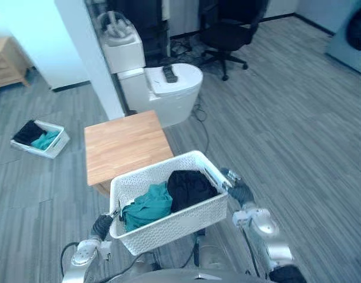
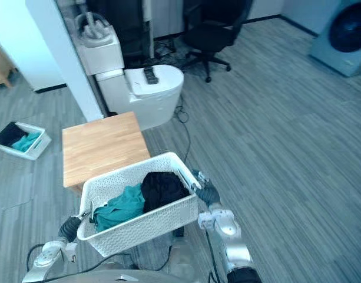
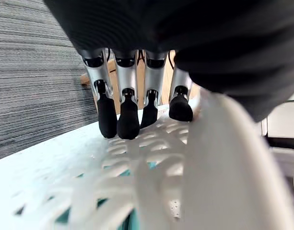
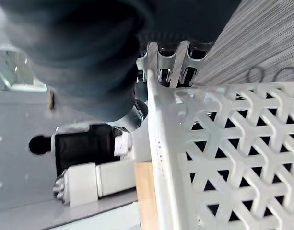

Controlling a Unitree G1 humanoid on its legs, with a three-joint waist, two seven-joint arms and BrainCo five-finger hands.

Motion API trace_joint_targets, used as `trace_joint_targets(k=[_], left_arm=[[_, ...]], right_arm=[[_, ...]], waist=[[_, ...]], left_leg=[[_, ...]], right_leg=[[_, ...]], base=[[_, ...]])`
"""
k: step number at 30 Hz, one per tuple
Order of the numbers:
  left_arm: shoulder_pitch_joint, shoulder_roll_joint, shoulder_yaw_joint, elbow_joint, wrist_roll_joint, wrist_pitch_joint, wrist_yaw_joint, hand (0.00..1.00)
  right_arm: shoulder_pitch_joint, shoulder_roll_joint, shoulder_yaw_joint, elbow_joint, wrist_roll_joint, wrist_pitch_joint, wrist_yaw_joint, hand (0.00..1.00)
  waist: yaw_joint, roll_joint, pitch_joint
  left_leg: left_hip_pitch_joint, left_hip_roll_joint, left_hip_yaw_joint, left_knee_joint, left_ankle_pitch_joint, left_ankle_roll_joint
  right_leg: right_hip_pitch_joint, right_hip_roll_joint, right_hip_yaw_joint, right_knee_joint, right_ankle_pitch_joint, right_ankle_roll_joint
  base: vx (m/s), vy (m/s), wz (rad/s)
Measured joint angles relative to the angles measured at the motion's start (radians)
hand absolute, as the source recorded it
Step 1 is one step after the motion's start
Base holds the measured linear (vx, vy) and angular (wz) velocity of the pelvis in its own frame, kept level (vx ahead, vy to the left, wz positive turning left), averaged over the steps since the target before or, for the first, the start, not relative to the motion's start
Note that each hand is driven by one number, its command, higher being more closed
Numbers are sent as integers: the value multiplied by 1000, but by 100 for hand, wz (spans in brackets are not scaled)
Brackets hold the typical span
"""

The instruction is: Pick up the laundry basket with both hands and put the clothes into the washing machine.

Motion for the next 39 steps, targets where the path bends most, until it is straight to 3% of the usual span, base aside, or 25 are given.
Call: trace_joint_targets(k=[1, 2, 3, 4, 5, 6, 7, 8, 9, 12, 15, 17, 19, 20, 21, 23, 24, 25, 26, 28, 31, 32, 35, 37, 39], left_arm=[[-13, -1, 3, 2, 7, 0, 1, 100], [-34, 0, 4, 3, 20, 0, 4, 100], [-43, 1, 5, 3, 23, 0, 6, 100], [-41, -1, 5, 3, 23, 0, 7, 100], [-39, -6, 14, 4, 22, 2, 9, 100], [-32, -33, 45, 8, 22, 2, 13, 100], [-31, -38, 54, 11, 21, 1, 14, 100], [-36, -45, 55, 10, 20, -2, 15, 100], [-35, -50, 53, 11, 14, -3, 16, 100], [-32, -53, 54, 11, -10, -3, 25, 100], [-56, -62, 32, 53, -26, -3, 34, 100], [-82, -61, 1, 100, -26, -2, 36, 100], [-112, -61, -20, 114, -26, -2, 36, 100], [-111, -61, -18, 115, -26, -2, 36, 100], [-108, -61, -16, 115, -26, -2, 37, 100], [-91, -60, -6, 114, -27, -3, 39, 100], [-78, -65, -6, 112, -27, -3, 39, 100], [-72, -68, -5, 107, -29, -3, 39, 100], [-60, -76, -5, 106, -41, -3, 38, 100], [-40, -82, -14, 59, -58, -4, 28, 100], [-36, -83, -3, 43, -58, -6, 28, 100], [-33, -88, 3, 40, -57, -6, 29, 100], [-28, -112, 24, 37, -57, -10, 40, 100], [-5, -107, 49, 13, -57, -16, 43, 100], [-12, -107, 56, 12, -57, -16, 53, 100]], right_arm=[[0, -1, -1, 2, 0, 1, 0, 100], [0, -2, -2, 9, 0, 4, 0, 100], [-1, -5, -2, 10, 0, 5, 0, 100], [-4, -5, -2, 10, 0, 4, 0, 100], [-9, -4, 0, 12, 0, 2, 0, 100], [-47, -1, 6, 20, 0, 1, 0, 100], [-60, 1, 6, 24, 1, 0, -1, 100], [-75, -5, 7, 33, 1, -8, -1, 100], [-100, -5, 10, 67, 2, -13, -1, 100], [-166, -5, 23, 129, 4, -13, -2, 100], [-183, -28, 30, 135, 5, -13, -6, 100], [-150, -38, 21, 120, 5, -13, -10, 100], [-101, -46, -5, 98, 18, -14, -23, 100], [-75, -43, -6, 74, 19, -17, -31, 100], [-52, -41, -6, 50, 20, -23, -31, 100], [-31, -36, -2, 37, 20, -25, -32, 100], [-24, -35, -2, 33, 21, -24, -35, 100], [-23, -35, -2, 24, 21, -24, -40, 100], [-24, -35, -2, -6, 22, -25, -42, 100], [-38, -37, -13, -35, 49, -42, -44, 100], [-47, -41, -11, -29, 51, -44, -41, 100], [-47, -42, -11, -18, 50, -44, -41, 100], [-61, -40, -9, 21, 48, -43, -41, 100], [-56, -2, -11, 21, 47, -44, -41, 100], [-48, 23, -17, 22, 47, -44, -41, 100]], waist=[[-2, 4, 5], [-3, 7, 7], [3, 4, 8], [2, -1, 7], [-5, -21, 9], [23, 8, 3], [34, 18, 6], [30, 17, 3], [24, 26, 0], [51, 18, -21], [49, 51, -30], [27, 48, -31], [21, 44, -29], [26, 44, -29], [36, 55, -23], [53, 80, -10], [57, 72, -8], [61, 76, -11], [69, 69, -8], [80, 59, -4], [87, 71, -12], [89, 92, -22], [115, 104, -31], [114, 22, -61], [104, -18, -65]], left_leg=[[-4, 9, 19, -16, 13, 3], [8, 28, 55, -54, 43, 0], [18, 44, 90, -56, 57, -3], [22, 49, 109, -47, 57, -3], [28, 37, 133, -19, 41, -9], [40, 74, 161, -79, 42, -11], [53, 92, 220, -99, 58, -8], [66, 104, 265, -127, 82, -17], [78, 115, 300, -149, 100, -30], [54, 158, 410, -137, 110, -49], [49, 221, 431, -148, 165, -105], [73, 252, 433, -117, 166, -104], [56, 345, 426, 70, 139, -98], [40, 400, 421, 192, 128, -79], [18, 480, 410, 343, 125, -22], [-70, 574, 268, 583, 168, 138], [-150, 517, 112, 659, 130, 71], [-182, 471, 53, 670, 107, 38], [-238, 372, -32, 638, 76, -4], [-286, 224, -98, 351, 59, -59], [-283, 182, -138, -90, 178, -121], [-286, 183, -189, -230, 230, -169], [-280, 188, -218, -268, 281, -147], [-293, 101, -174, -135, 349, -67], [-303, 50, -146, -11, 237, -27]], right_leg=[[-24, 8, -59, 76, -65, -28], [-60, -4, -200, 297, -272, -118], [-64, -34, -300, 481, -413, -152], [-59, -52, -331, 535, -446, -154], [-49, -46, -373, 511, -409, -120], [3, 40, -336, 363, -370, -65], [12, 49, -329, 374, -415, -110], [28, 9, -385, 527, -555, -151], [81, -30, -414, 566, -622, -110], [160, -77, -425, 386, -660, -80], [159, 51, -359, 240, -533, -132], [178, 74, -347, 242, -529, -135], [209, 107, -321, 237, -538, -139], [240, 129, -303, 208, -552, -149], [279, 163, -281, 177, -568, -164], [332, 213, -228, 161, -577, -180], [344, 214, -198, 162, -590, -175], [345, 212, -174, 162, -598, -183], [339, 198, -141, 159, -598, -183], [324, 164, -100, 148, -598, -183], [335, 155, -102, 108, -598, -167], [346, 169, -93, 89, -603, -138], [363, 158, -33, 147, -685, -88], [306, 44, 10, 352, -823, -33], [229, -28, 9, 583, -819, -2]], base=[[-187, 24, -108], [-114, 8, -95], [-86, -3, -94], [-48, -13, -102], [-231, -64, -143], [-281, -87, -168], [-284, -113, -171], [-120, -96, -131], [-88, -99, -115], [-77, -207, -133], [-7, -245, -122], [16, -191, -54], [-1, -158, -50], [15, -162, -76], [24, -138, -71], [-4, -78, -86], [-13, 8, -78], [40, 51, -73], [82, 66, -75], [147, 106, -79], [217, 116, -46], [352, 178, -34], [433, 265, -53], [562, 330, -58], [535, 250, -11]])
